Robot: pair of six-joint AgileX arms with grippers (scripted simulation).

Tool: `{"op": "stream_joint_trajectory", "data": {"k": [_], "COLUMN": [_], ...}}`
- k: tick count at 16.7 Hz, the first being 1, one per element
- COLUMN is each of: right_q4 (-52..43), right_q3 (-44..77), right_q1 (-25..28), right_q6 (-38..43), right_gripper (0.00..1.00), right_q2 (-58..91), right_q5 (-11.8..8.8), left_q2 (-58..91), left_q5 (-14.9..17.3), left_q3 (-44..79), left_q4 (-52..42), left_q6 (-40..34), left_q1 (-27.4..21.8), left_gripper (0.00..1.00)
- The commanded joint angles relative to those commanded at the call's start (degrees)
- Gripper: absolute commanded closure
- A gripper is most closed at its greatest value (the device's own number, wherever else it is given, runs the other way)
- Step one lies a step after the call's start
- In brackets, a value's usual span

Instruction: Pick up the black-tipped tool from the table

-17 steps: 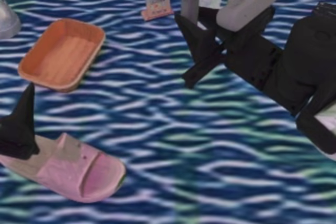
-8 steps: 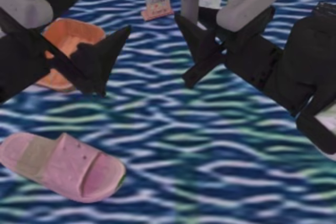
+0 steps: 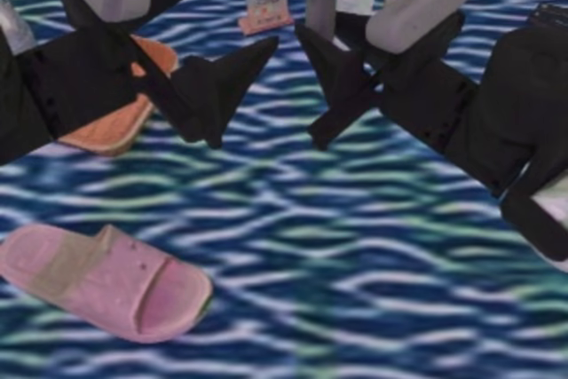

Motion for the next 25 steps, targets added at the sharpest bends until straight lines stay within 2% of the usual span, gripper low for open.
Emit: {"op": "stream_joint_trajectory", "data": {"k": [5, 13, 18, 25], "right_q4": [0.0, 0.0, 0.0, 0.0], "right_q3": [0.0, 0.0, 0.0, 0.0], "right_q1": [0.0, 0.0, 0.0, 0.0], "right_q6": [0.0, 0.0, 0.0, 0.0], "right_gripper": [1.0, 1.0, 1.0, 1.0], "right_q2": [0.0, 0.0, 0.0, 0.0], "right_q5": [0.0, 0.0, 0.0, 0.0], "left_q2": [2.1, 20.7, 21.3, 21.3], "left_q5": [-1.1, -8.9, -9.3, -9.3], "left_q3": [1.8, 15.5, 16.1, 16.1], "left_q4": [0.6, 5.3, 5.5, 5.5], "left_q6": [-0.1, -0.2, -0.3, -0.3], "left_q1": [-1.0, -9.2, -9.6, -9.6], "left_gripper": [0.0, 0.0, 0.0, 0.53]}}
